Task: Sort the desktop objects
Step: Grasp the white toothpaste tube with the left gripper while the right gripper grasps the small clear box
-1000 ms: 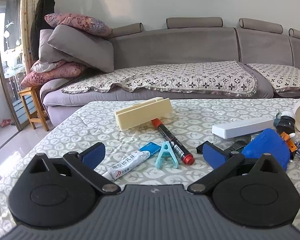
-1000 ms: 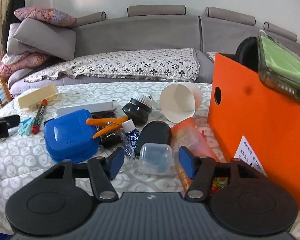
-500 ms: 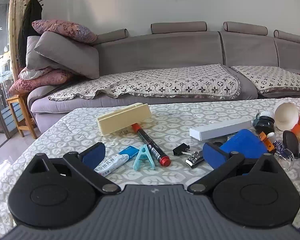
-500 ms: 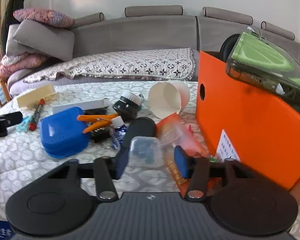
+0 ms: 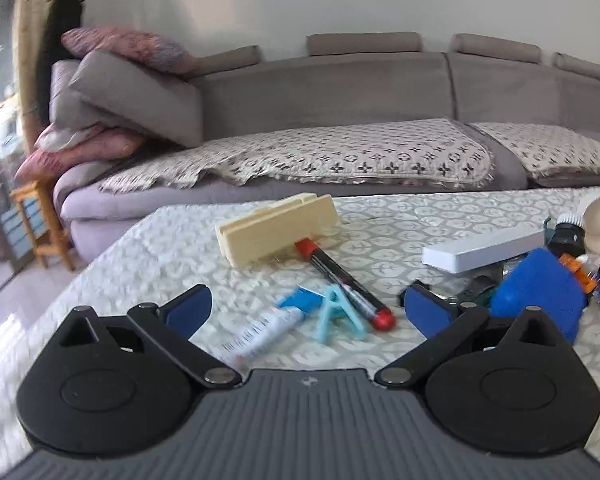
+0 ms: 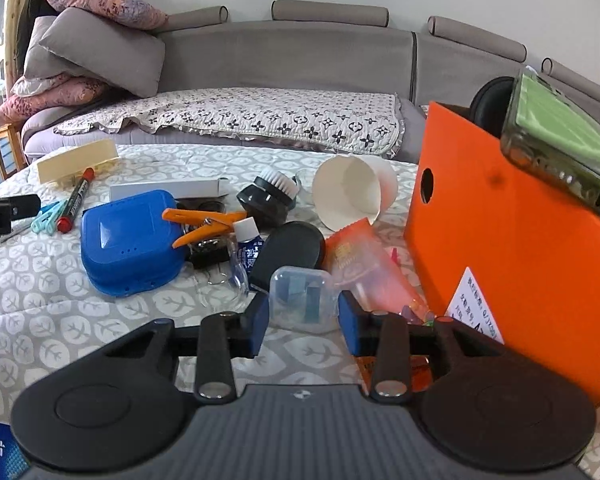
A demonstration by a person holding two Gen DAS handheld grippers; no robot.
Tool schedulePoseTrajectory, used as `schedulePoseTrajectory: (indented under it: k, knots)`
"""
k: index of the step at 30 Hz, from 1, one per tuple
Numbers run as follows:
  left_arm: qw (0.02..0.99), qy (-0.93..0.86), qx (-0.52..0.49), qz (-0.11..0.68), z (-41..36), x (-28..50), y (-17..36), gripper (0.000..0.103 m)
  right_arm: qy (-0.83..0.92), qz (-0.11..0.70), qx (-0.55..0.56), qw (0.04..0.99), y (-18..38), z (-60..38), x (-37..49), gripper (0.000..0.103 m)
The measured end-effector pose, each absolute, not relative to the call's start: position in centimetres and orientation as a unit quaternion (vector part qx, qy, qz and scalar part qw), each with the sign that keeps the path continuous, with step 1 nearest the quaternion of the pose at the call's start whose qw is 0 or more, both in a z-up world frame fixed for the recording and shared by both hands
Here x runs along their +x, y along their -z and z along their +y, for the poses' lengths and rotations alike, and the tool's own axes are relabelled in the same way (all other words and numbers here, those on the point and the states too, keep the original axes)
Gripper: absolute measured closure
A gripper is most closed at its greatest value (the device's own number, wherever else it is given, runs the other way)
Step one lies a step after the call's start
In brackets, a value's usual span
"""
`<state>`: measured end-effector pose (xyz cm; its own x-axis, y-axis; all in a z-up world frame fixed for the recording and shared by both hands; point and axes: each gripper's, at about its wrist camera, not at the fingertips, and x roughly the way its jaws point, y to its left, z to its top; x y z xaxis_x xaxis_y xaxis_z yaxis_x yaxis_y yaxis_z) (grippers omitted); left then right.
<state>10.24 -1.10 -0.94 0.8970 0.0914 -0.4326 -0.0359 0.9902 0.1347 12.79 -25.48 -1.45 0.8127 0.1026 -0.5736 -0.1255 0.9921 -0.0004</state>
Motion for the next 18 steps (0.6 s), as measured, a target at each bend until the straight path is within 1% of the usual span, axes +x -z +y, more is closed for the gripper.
schedulePoseTrajectory:
  k: [1,2,4,5,6,8,10,14,15,18]
  knots:
    - [0.970,-0.016,0.063,0.236,-0.3,10.6,1.1,0.000,-0.061,0.301,-0.018,0.952,1.5,-25.6,12.8,0.067]
    - [0.967,-0.010,0.065,0.246,0.4,11.0,1.3,0.003,-0.062,0.301,-0.018,0.952,1.5,-25.4,12.6,0.067]
    - [0.962,-0.007,0.073,0.263,1.3,11.6,2.0,0.023,-0.063,0.301,-0.019,0.951,1.5,-25.4,12.5,0.067]
    - [0.959,-0.008,0.073,0.273,1.7,11.8,2.3,0.028,-0.063,0.301,-0.019,0.951,1.5,-25.3,12.6,0.067]
    - [0.957,-0.006,0.067,0.282,2.1,12.0,2.6,0.030,-0.063,0.302,-0.018,0.951,1.5,-25.2,12.6,0.067]
    - [0.955,0.010,0.064,0.288,2.2,12.0,2.7,0.028,-0.064,0.302,-0.018,0.951,1.5,-25.2,12.5,0.067]
    - [0.956,0.011,0.065,0.287,2.4,12.0,2.7,0.022,-0.065,0.303,-0.019,0.951,1.5,-25.2,12.6,0.067]
    - [0.952,0.009,0.065,0.298,3.6,12.0,3.0,0.023,-0.065,0.304,-0.018,0.950,1.6,-25.2,12.6,0.067]
    - [0.950,0.011,0.064,0.304,3.9,12.1,3.0,0.025,-0.065,0.304,-0.018,0.950,1.5,-25.2,12.6,0.067]
    - [0.945,0.035,0.044,0.322,4.9,12.0,2.9,0.027,-0.065,0.304,-0.019,0.950,1.5,-25.3,12.6,0.067]
